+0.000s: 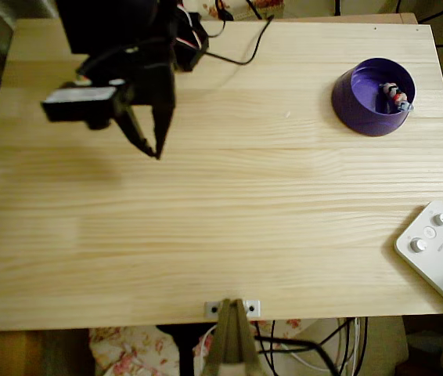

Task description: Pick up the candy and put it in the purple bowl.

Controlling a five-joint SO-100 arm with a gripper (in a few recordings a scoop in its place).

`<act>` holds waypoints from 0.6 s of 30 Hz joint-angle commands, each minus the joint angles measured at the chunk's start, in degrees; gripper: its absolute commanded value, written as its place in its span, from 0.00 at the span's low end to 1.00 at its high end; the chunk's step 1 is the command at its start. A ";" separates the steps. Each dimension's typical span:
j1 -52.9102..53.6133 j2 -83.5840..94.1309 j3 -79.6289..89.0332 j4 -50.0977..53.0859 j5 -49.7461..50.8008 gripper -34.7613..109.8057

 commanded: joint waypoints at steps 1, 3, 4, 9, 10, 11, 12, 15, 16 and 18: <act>2.90 8.17 3.16 0.18 -0.18 0.23; 3.16 10.81 5.54 0.97 1.14 0.23; 3.16 12.04 6.59 1.41 1.93 0.23; 2.29 22.41 12.22 4.39 3.78 0.23; 2.02 25.14 13.54 5.45 3.96 0.23; 1.85 28.04 15.03 6.68 4.04 0.23; 1.76 31.46 16.35 8.26 4.13 0.23; 1.41 31.82 16.88 9.14 4.92 0.23; 1.49 31.82 16.96 9.05 5.01 0.23; 1.49 31.82 17.05 9.05 5.10 0.23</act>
